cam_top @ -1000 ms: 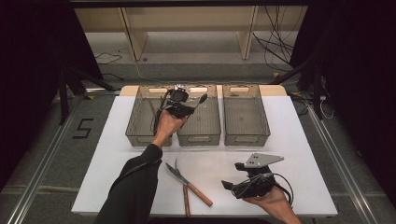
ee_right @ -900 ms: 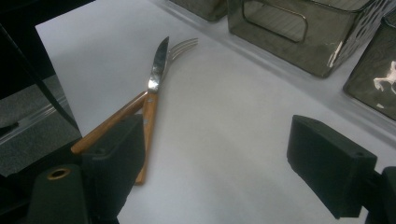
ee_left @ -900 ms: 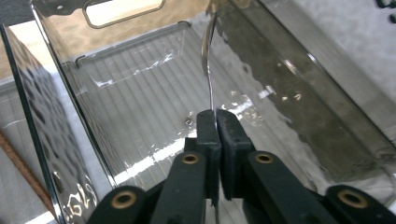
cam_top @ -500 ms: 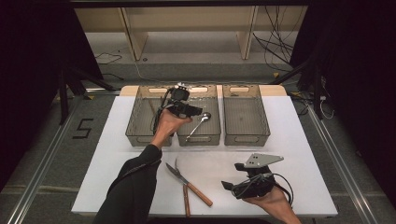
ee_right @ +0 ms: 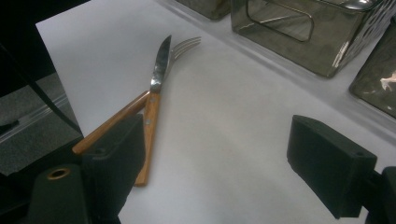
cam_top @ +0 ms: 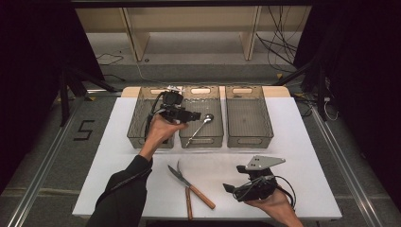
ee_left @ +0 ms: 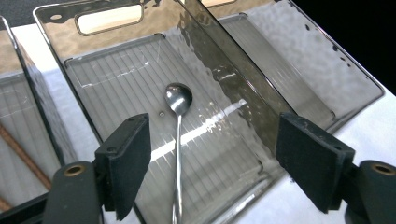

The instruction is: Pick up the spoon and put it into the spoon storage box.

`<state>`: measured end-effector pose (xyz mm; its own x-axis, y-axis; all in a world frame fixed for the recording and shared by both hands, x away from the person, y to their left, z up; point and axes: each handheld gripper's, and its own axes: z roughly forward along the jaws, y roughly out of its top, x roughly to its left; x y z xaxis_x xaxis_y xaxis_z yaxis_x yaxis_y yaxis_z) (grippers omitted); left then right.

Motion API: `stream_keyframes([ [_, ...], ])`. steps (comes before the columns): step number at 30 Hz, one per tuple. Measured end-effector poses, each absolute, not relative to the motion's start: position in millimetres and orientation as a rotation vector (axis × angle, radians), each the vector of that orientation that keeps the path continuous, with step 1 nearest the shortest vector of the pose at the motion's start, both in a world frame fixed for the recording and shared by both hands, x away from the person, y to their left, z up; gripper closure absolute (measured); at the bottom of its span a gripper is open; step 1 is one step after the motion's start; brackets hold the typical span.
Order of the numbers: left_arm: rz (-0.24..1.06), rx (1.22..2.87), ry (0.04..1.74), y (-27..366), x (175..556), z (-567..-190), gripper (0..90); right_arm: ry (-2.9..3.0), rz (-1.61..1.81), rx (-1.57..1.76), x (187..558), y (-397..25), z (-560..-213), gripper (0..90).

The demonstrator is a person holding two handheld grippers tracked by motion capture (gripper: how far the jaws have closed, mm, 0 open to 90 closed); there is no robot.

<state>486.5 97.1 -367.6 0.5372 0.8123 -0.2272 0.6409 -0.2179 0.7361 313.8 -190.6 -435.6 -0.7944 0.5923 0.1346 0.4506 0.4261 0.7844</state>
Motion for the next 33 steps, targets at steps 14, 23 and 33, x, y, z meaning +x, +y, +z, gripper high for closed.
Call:
stream_keyframes([
  [14, 0.292, 1.874, 1.13, 130.4, 438.9, -364.0, 22.9, 2.512, 1.303, 0.934, 312.8, -188.1, -434.8, 20.4],
  [23, 0.312, 1.837, 1.127, 157.0, 409.5, -374.2, 21.7, 2.517, 1.296, 0.934, 312.9, -184.1, -435.9, 20.5],
  [33, 0.302, 1.826, 1.107, 172.3, 383.1, -398.0, 20.2, 2.53, 1.293, 0.925, 313.0, -177.9, -437.8, 20.5],
])
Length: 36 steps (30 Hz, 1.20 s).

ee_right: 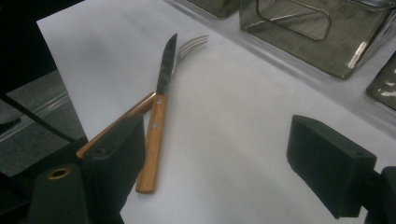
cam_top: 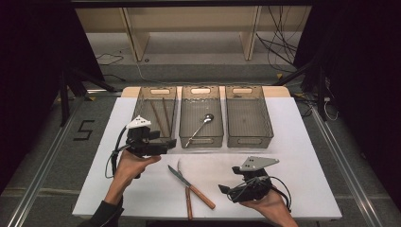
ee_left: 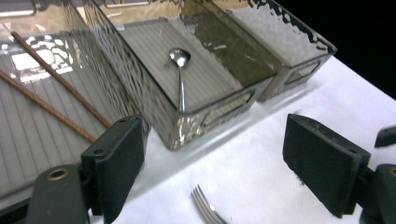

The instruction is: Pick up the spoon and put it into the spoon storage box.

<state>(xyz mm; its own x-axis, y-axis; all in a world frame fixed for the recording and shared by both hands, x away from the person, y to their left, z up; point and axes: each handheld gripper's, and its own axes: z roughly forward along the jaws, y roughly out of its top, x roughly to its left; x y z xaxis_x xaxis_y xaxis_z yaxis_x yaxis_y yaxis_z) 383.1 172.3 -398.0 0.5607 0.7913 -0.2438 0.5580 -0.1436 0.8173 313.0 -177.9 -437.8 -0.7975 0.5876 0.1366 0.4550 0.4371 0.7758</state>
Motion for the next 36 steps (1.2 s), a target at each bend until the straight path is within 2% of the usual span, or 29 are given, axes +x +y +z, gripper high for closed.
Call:
stream_keyframes([
  [10, 0.307, 1.801, 1.069, 180.5, 362.3, -418.5, 18.9, 2.537, 1.289, 0.939, 313.4, -172.1, -441.6, 20.8],
  [36, 0.358, 1.795, 1.038, 189.5, 326.7, -434.8, 17.9, 2.545, 1.276, 0.946, 312.4, -164.7, -446.3, 20.8],
])
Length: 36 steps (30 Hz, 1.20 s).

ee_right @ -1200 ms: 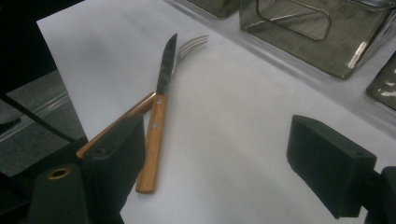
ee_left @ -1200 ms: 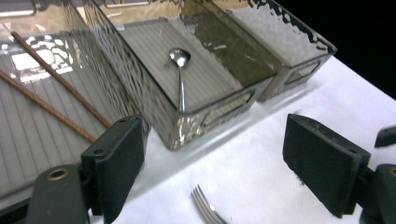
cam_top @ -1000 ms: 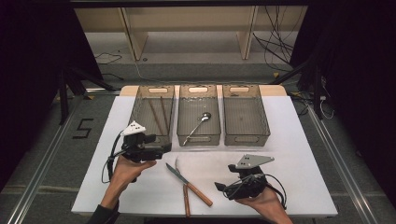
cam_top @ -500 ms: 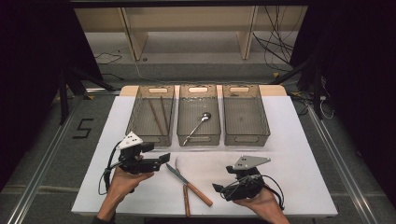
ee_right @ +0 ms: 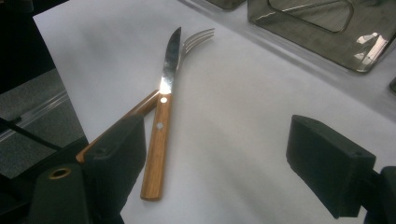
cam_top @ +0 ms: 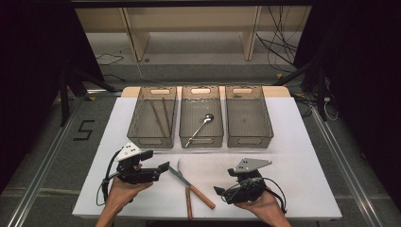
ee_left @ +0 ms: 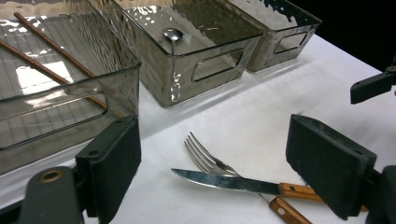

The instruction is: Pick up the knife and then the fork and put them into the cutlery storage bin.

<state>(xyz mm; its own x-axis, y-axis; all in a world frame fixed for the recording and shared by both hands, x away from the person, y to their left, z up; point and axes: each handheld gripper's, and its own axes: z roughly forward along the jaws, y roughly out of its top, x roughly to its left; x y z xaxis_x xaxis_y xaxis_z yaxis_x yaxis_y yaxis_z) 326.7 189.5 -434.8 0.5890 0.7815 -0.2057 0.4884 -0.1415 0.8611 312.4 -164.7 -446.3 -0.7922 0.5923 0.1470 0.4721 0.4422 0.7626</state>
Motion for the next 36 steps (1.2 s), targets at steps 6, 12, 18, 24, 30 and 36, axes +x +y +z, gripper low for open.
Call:
stream_keyframes([
  [6, 0.368, 1.795, 1.039, 189.3, 321.1, -439.6, 17.8, 2.553, 1.275, 0.939, 312.8, -157.5, -445.7, 20.8],
  [12, 0.375, 1.785, 1.031, 188.5, 313.7, -445.3, 17.8, 2.573, 1.26, 0.928, 314.2, -143.4, -444.9, 21.8],
  [18, 0.381, 1.784, 1.027, 189.1, 309.0, -449.6, 17.8, 2.614, 1.202, 0.912, 312.7, -125.6, -449.9, 26.1],
  [24, 0.387, 1.771, 1.018, 187.5, 302.9, -453.1, 17.8, 2.67, 1.119, 0.899, 311.6, -107.5, -459.3, 33.1],
  [30, 0.374, 1.775, 1.01, 185.5, 299.1, -460.3, 17.8, 2.712, 1.074, 0.904, 312.5, -94.1, -466.3, 40.2],
  [36, 0.392, 1.775, 1.001, 186.3, 296.3, -463.9, 17.7, 2.747, 1.009, 0.894, 315.4, -82.7, -473.7, 48.3],
])
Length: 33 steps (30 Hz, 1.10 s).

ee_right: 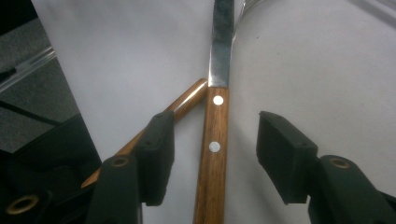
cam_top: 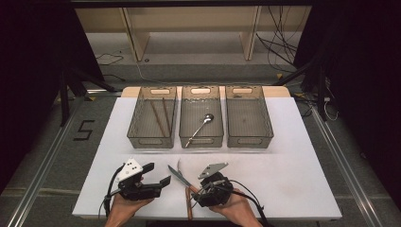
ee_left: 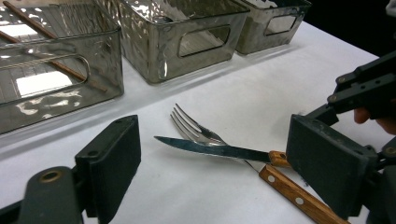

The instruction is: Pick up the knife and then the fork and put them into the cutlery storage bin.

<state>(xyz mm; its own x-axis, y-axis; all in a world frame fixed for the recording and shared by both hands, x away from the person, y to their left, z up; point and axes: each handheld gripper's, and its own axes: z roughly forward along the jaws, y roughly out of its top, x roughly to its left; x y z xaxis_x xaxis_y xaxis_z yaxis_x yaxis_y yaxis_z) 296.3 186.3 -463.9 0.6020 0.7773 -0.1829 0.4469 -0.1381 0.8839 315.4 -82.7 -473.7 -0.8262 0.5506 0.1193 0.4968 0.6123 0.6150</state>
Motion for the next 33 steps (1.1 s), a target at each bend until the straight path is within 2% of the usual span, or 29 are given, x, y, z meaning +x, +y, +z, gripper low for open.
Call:
stream_keyframes([
  [10, 0.398, 1.762, 1.01, 189.8, 296.5, -465.7, 17.7, 2.783, 0.899, 0.886, 317.8, -69.9, -481.9, 60.2],
  [18, 0.397, 1.769, 1.009, 188.2, 296.5, -466.3, 17.7, 2.738, 0.82, 0.848, 316.8, -64.9, -482.0, 75.1],
  [33, 0.402, 1.755, 1.023, 190.4, 298.2, -470.9, 17.8, 2.756, 0.858, 0.833, 320.5, -69.2, -481.9, 77.1],
])
